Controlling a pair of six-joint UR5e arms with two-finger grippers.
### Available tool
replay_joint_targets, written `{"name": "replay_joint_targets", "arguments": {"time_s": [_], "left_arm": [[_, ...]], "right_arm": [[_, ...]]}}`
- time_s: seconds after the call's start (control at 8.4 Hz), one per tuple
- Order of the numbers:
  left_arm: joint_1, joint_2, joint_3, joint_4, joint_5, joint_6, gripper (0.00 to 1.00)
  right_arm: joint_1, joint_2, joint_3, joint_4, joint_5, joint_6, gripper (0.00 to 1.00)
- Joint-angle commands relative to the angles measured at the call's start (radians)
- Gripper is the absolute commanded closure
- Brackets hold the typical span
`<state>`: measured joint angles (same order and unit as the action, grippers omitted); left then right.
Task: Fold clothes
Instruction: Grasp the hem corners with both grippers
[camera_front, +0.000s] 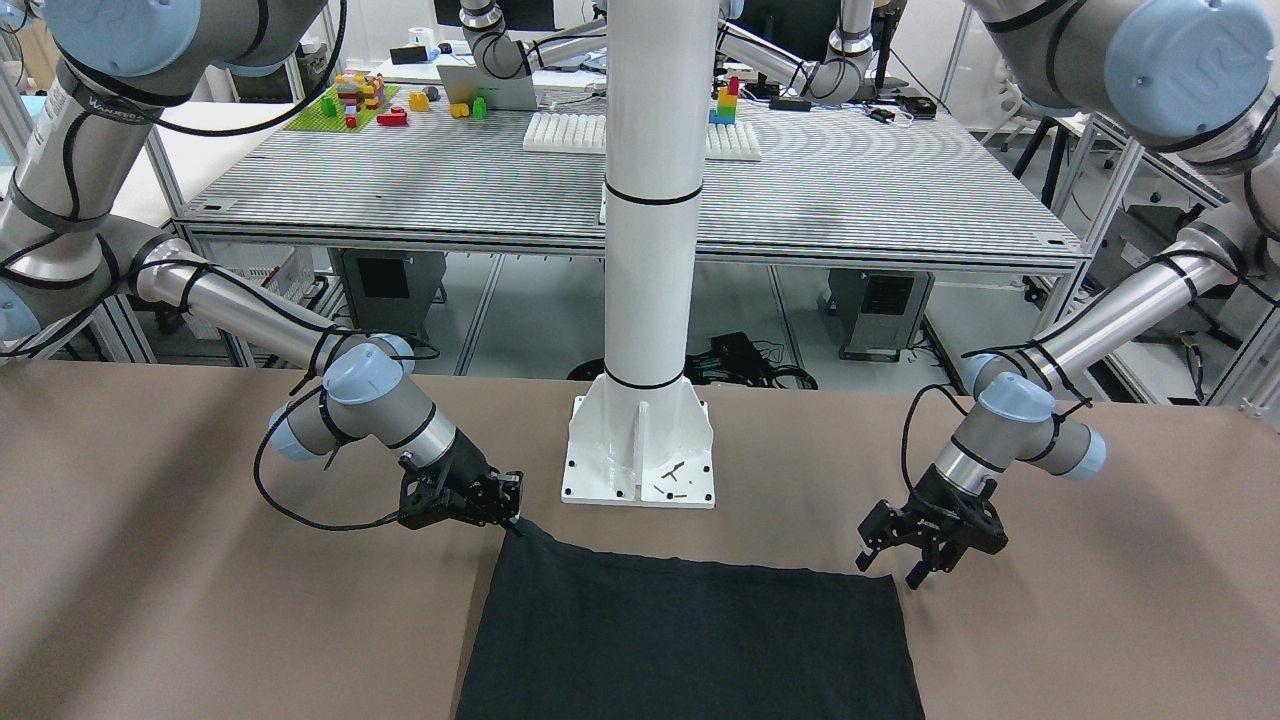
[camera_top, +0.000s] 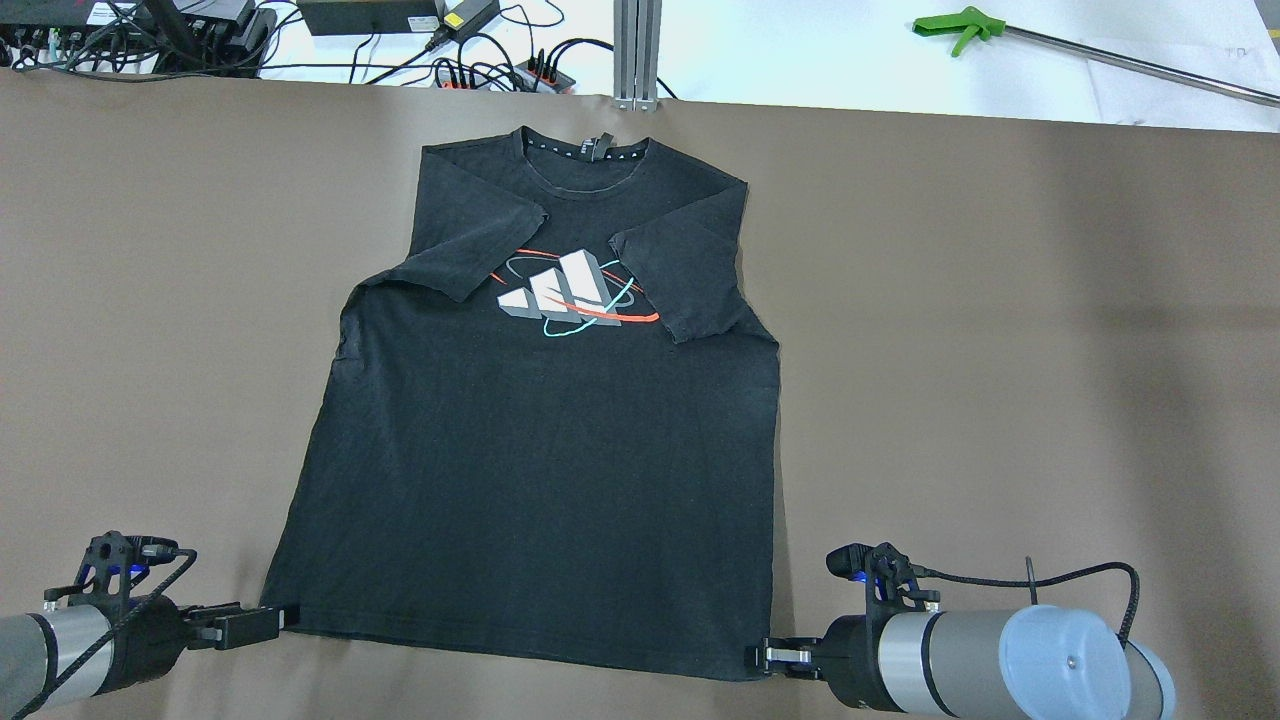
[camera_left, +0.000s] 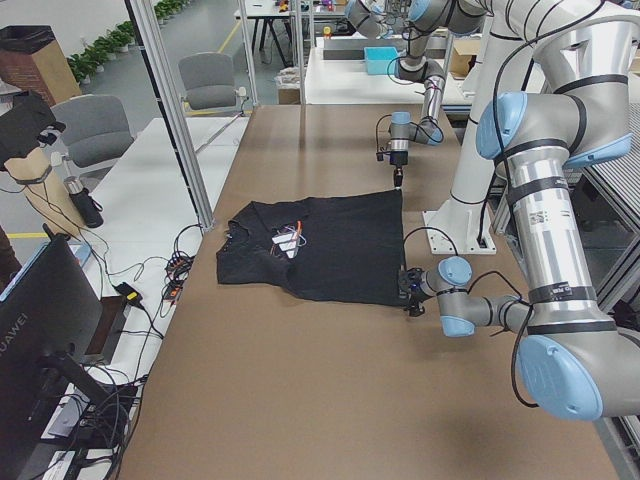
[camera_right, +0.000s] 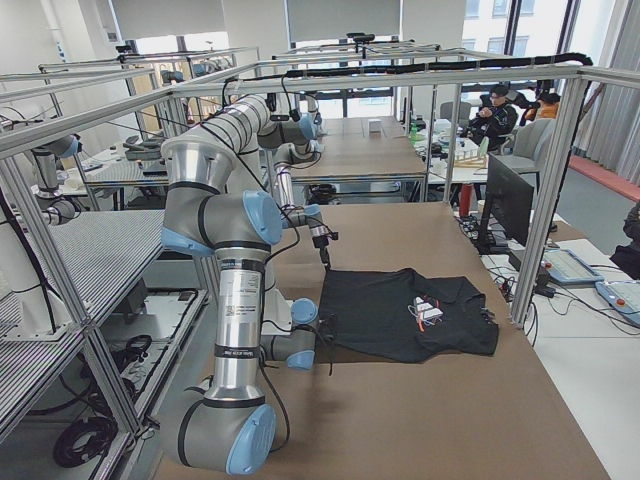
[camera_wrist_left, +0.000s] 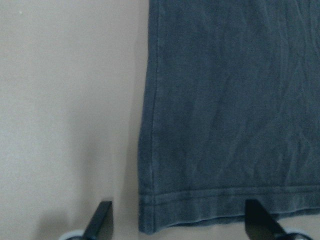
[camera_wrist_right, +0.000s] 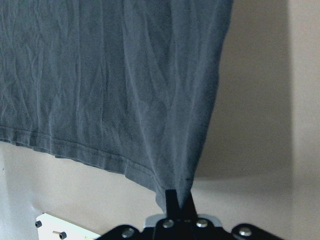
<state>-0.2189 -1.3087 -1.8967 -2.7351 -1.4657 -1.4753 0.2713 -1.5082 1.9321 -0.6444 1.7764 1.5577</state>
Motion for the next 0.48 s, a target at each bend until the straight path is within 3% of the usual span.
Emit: {"name": "replay_joint_targets", "arguments": {"time_s": [0.0, 0.36], "left_arm": [[0.003, -0.003, 0.028, 0.000, 0.001, 0.000, 0.08], [0.003, -0.017, 0.015, 0.000, 0.001, 0.000, 0.28]], "right_arm": [[0.002, 0.002, -0.001, 0.000, 0.000, -0.001, 1.00], [0.012, 0.000, -0.002, 0.000, 0.001, -0.011, 1.00]]}}
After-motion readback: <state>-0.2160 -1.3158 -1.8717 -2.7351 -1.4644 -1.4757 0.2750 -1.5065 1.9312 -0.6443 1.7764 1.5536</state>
